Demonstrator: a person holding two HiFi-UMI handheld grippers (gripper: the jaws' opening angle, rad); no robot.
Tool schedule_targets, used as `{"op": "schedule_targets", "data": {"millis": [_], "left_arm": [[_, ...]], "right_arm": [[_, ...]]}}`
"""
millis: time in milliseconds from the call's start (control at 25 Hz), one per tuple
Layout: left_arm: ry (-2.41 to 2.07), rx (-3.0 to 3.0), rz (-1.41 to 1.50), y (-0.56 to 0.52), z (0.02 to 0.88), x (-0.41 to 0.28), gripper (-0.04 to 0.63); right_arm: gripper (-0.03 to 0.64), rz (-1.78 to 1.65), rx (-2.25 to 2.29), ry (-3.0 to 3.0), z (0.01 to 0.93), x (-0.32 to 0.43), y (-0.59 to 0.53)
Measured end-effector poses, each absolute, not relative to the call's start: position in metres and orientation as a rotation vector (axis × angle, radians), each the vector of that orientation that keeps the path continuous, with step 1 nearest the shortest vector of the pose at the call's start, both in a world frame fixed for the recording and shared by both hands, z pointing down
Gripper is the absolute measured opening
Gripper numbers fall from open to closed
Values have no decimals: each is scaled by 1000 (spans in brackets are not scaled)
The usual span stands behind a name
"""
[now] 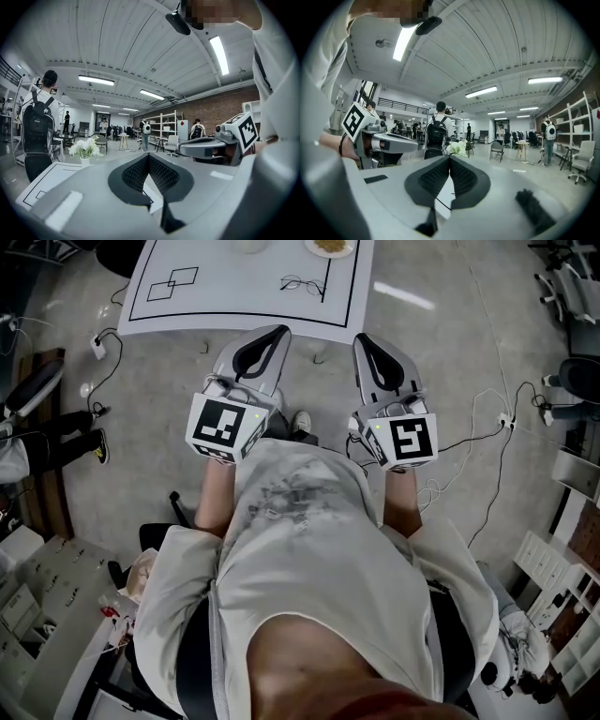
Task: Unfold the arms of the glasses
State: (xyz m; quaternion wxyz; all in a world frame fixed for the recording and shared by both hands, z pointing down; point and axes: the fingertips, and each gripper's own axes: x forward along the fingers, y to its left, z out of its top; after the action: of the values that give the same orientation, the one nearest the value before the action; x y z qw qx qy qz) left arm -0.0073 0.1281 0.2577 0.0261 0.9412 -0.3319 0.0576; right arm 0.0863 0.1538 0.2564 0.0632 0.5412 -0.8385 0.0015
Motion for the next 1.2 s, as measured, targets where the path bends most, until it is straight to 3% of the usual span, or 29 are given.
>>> {"op": "schedule_targets", "data": {"millis": [1200], "left_arm": [[-815,2943,117,-9,275,-4,10]], "right_arm": [[17,74,1704,-2411,284,82,21]]}}
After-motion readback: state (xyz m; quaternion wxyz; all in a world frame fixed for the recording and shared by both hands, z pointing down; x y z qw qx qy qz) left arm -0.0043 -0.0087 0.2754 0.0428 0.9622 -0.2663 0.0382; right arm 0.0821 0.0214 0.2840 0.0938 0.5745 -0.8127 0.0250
